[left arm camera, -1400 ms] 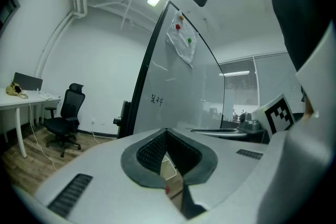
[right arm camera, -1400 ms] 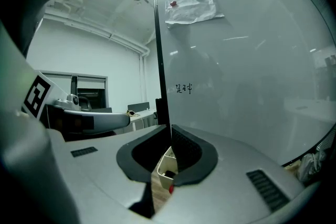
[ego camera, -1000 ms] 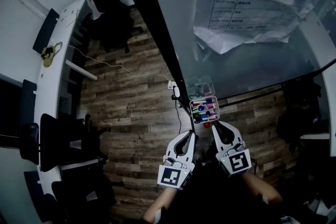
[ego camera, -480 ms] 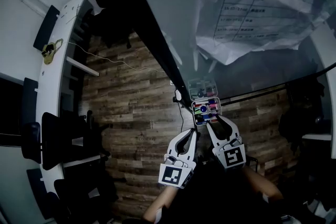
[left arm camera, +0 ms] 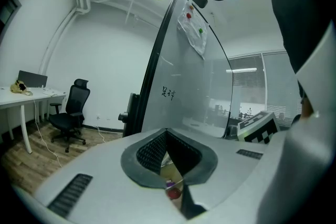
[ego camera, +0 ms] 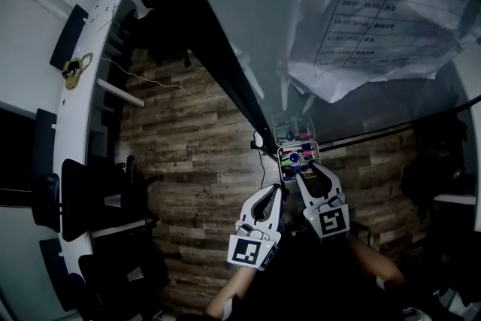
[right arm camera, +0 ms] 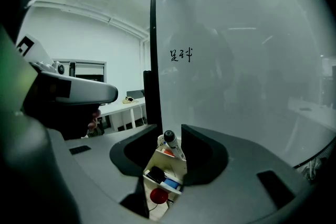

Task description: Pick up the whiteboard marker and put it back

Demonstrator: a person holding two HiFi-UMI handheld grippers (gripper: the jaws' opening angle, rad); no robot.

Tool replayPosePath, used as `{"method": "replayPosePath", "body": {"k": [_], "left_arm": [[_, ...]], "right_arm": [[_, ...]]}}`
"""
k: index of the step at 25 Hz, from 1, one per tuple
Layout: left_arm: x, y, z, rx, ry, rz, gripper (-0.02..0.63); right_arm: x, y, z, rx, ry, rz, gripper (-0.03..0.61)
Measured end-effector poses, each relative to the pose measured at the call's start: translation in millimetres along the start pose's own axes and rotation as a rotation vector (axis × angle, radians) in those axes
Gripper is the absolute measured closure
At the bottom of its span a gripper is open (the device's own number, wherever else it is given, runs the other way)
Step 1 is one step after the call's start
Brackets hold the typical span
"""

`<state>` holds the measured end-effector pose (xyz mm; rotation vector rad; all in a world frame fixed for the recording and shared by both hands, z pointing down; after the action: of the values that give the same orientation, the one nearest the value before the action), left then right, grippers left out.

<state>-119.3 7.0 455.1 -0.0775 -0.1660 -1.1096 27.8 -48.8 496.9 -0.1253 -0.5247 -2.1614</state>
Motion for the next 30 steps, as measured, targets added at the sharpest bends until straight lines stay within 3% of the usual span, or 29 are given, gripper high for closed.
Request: {"method": "replayPosePath", "body": {"k": [30], "left_arm": [[14.3, -3.5, 0.2, -0.018, 0.003, 0.007, 0.606]], "right_arm": [[6.6, 11.1, 6.3, -0.008, -0.04, 0.017, 0.483]]}}
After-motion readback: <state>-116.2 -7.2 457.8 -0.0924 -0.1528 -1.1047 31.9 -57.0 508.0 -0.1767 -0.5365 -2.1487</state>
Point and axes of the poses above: the fingertips, and each gripper's own axes: x forward along the fingers, y to its right, z out of its underside, the point moved 9 cm from there along -x, backward along the fingers, and after that the axes turned 15 degrees about x, right-handed, at the moved point
